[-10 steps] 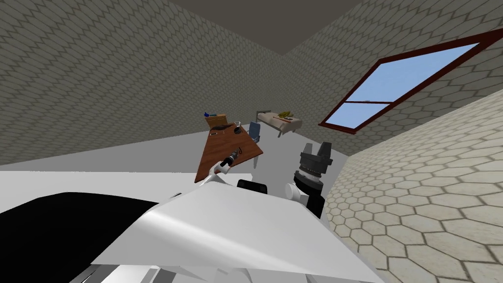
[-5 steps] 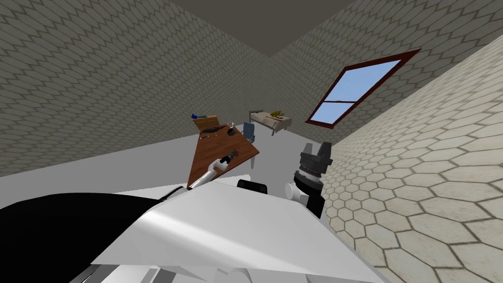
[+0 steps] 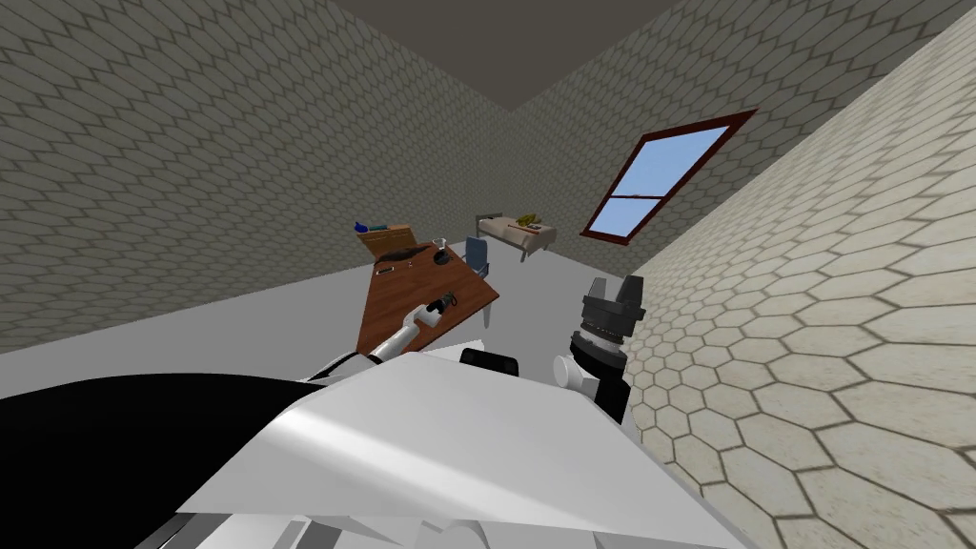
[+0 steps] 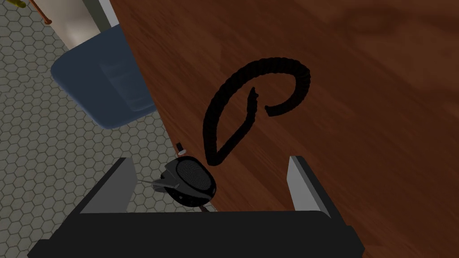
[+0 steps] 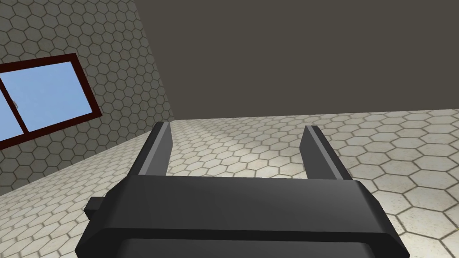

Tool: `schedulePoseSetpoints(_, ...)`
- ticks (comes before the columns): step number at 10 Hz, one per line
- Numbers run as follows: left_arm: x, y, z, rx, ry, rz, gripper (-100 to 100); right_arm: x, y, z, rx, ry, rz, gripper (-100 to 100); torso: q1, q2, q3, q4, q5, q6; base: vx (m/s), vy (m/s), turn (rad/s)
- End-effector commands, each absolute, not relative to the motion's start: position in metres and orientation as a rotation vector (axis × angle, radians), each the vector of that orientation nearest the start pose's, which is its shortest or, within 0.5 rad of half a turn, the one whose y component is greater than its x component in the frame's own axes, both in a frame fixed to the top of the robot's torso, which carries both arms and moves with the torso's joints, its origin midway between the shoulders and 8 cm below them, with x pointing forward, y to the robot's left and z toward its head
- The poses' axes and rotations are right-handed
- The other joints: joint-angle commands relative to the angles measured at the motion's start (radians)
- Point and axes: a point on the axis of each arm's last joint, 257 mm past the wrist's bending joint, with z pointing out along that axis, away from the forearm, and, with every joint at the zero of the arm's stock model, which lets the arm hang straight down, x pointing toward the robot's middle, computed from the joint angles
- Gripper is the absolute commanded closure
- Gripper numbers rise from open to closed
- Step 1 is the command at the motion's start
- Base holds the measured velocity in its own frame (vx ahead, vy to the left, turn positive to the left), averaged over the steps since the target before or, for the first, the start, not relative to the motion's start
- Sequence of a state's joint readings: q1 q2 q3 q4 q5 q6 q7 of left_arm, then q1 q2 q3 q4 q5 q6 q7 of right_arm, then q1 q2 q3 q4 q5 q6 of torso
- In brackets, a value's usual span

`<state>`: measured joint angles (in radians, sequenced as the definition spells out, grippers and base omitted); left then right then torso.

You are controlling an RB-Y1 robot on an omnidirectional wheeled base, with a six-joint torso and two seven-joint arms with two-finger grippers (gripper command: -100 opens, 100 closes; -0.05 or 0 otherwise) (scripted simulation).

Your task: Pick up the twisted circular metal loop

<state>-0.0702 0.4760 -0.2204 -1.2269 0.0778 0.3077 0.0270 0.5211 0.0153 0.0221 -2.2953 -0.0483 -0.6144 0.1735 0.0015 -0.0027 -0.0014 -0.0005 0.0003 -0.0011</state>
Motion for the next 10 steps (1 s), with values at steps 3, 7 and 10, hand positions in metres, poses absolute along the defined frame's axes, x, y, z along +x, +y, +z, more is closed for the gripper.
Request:
schedulePoseSetpoints(3,0.495,0.394,-0.429,-1.268,1.879,-0.446,-100,0.318,-0.279,0.045,0.556,0.529,1.203,0,0.0,0.0,0.0,0.0,0.0,0.0,0.022,0.013,-0.132)
schedulePoseSetpoints(7,0.493,0.401,-0.434,-1.292,1.853,-0.446,-100,0.318,-0.279,0.045,0.556,0.529,1.203,0,-0.001,0.002,0.001,0.0,0.0,0.0,0.001,0.006,-0.077)
schedulePoseSetpoints(10,0.494,0.409,-0.44,-1.31,1.839,-0.434,-100,0.318,-0.279,0.045,0.556,0.529,1.203,0,0.0,0.002,0.001,0.0,0.0,0.0,-0.009,0.017,-0.107)
